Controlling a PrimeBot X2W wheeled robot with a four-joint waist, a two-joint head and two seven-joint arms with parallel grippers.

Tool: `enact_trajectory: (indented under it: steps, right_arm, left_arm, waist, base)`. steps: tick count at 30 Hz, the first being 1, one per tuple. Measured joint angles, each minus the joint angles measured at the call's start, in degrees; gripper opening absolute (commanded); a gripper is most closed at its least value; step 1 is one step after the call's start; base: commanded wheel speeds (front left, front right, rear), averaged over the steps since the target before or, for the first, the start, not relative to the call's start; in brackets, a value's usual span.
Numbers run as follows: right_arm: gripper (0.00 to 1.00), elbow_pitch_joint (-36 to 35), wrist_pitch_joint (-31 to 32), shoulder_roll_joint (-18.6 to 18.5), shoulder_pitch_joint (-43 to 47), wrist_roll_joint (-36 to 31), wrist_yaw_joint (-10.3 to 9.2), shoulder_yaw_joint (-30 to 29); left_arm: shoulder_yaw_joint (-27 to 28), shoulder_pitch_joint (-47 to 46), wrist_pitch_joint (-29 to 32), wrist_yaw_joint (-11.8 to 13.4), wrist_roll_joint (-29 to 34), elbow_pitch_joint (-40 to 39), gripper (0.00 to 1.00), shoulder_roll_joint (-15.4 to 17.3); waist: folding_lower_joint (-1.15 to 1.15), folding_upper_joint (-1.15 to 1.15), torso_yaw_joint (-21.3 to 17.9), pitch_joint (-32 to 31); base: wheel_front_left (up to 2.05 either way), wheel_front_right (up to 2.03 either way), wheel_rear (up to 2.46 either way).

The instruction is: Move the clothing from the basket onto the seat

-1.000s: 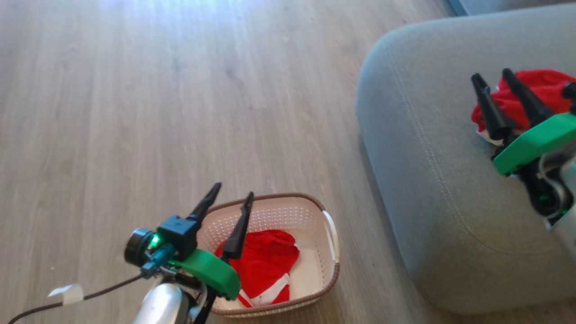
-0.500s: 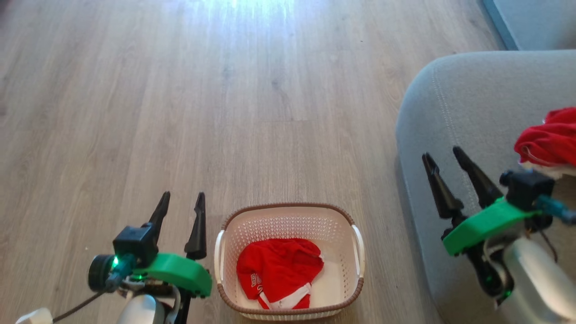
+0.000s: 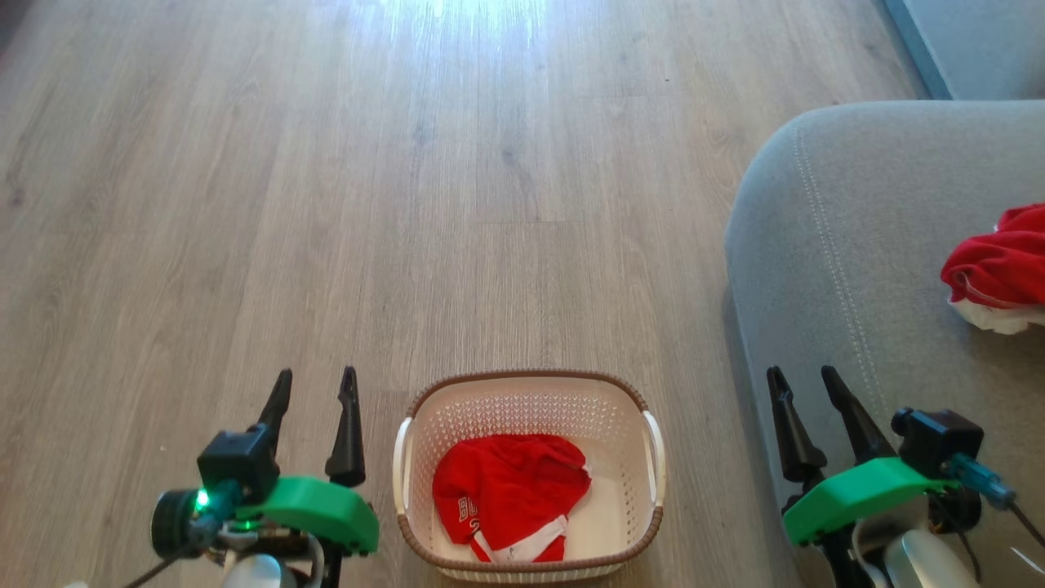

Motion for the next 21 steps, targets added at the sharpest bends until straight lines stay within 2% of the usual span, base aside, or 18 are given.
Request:
enact_trajectory:
  steps: [21]
  right_arm:
    - [1.00, 0.58, 0.00, 1.01, 0.93, -0.57, 0.00, -1.10]
  left_arm:
    - [-1.48, 1.91, 0.00, 0.41, 0.00, 0.30, 1.00, 0.01]
  waist:
    - [0.00, 0.00, -0.53, -0.14]
  base:
    - [0.00, 0.00, 0.00]
